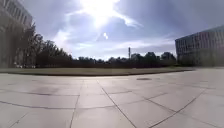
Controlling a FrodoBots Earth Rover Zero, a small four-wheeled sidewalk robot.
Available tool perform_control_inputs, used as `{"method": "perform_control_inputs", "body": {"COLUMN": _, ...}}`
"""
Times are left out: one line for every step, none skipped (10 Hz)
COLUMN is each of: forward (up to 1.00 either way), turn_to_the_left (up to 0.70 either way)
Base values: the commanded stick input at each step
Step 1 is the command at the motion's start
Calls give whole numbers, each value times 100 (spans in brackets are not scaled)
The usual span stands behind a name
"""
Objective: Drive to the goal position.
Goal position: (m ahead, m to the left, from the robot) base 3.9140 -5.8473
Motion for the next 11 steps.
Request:
{"method": "perform_control_inputs", "body": {"forward": 0, "turn_to_the_left": -50}}
{"method": "perform_control_inputs", "body": {"forward": 0, "turn_to_the_left": -50}}
{"method": "perform_control_inputs", "body": {"forward": 0, "turn_to_the_left": -50}}
{"method": "perform_control_inputs", "body": {"forward": 0, "turn_to_the_left": -50}}
{"method": "perform_control_inputs", "body": {"forward": 0, "turn_to_the_left": -50}}
{"method": "perform_control_inputs", "body": {"forward": 0, "turn_to_the_left": -50}}
{"method": "perform_control_inputs", "body": {"forward": 0, "turn_to_the_left": -50}}
{"method": "perform_control_inputs", "body": {"forward": 0, "turn_to_the_left": -50}}
{"method": "perform_control_inputs", "body": {"forward": 0, "turn_to_the_left": -50}}
{"method": "perform_control_inputs", "body": {"forward": 0, "turn_to_the_left": -50}}
{"method": "perform_control_inputs", "body": {"forward": 0, "turn_to_the_left": -50}}
